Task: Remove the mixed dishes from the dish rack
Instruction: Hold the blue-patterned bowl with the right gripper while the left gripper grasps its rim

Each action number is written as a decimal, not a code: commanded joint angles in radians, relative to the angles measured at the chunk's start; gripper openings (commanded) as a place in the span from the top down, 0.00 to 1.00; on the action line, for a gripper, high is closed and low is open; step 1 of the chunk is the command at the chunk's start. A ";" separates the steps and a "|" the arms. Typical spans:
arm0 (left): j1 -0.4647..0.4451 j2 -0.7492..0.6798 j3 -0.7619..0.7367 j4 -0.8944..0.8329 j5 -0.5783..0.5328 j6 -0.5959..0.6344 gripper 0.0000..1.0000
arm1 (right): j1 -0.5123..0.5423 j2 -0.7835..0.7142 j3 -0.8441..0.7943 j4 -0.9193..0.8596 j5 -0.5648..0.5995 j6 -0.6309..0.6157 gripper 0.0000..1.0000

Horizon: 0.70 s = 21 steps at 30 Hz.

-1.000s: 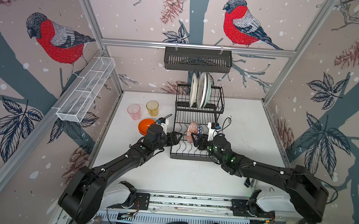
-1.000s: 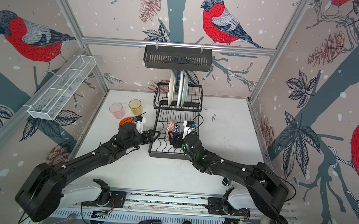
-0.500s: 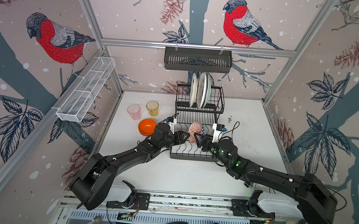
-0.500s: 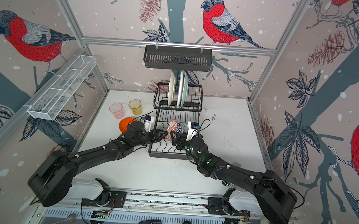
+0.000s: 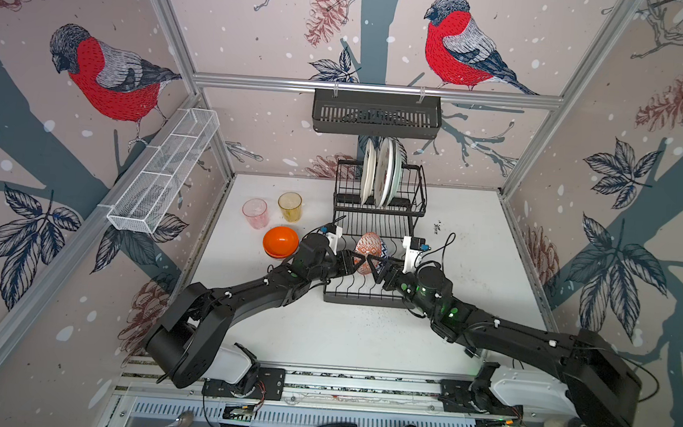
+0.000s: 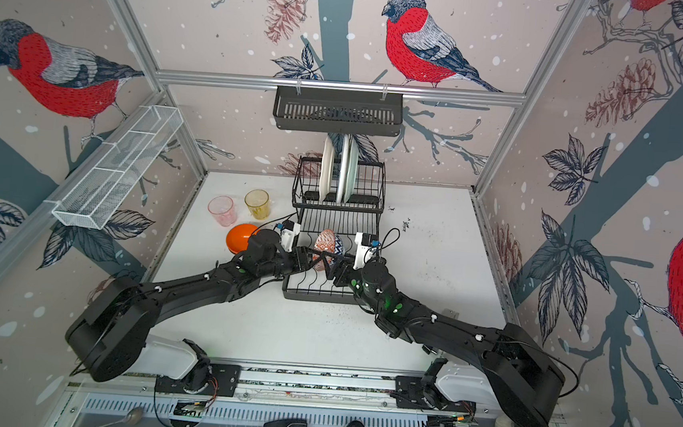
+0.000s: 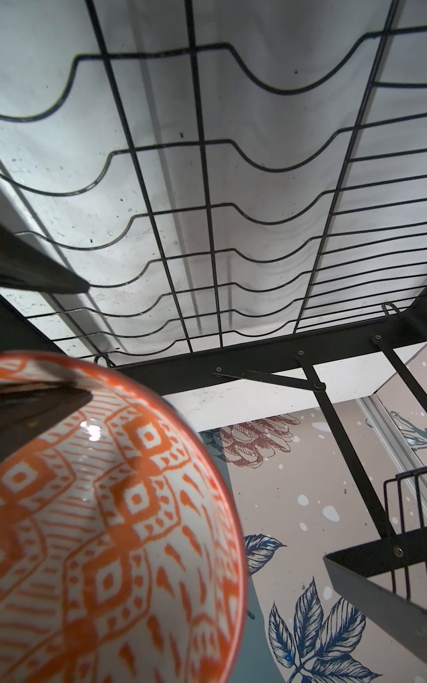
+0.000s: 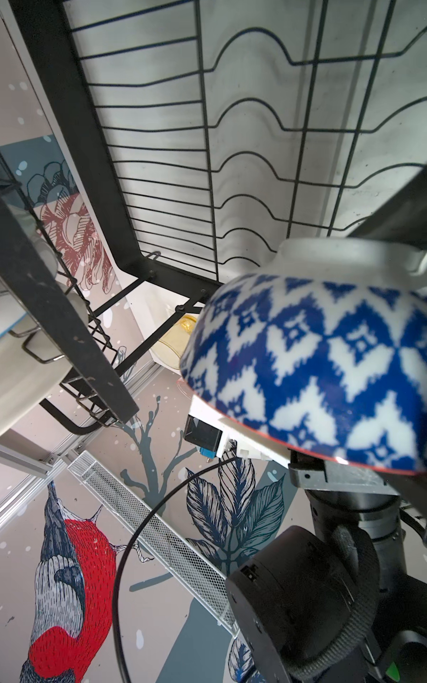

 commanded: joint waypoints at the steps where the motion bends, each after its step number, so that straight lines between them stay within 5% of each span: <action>1: 0.000 0.005 0.002 0.075 0.039 -0.012 0.67 | 0.002 0.007 0.005 0.099 -0.023 0.014 0.42; 17: -0.001 -0.017 0.001 0.024 0.028 0.027 0.96 | 0.010 0.048 0.022 0.086 -0.022 0.007 0.39; 21: -0.001 -0.021 -0.002 0.000 0.020 0.034 1.00 | 0.012 0.051 0.026 0.074 -0.010 0.008 0.27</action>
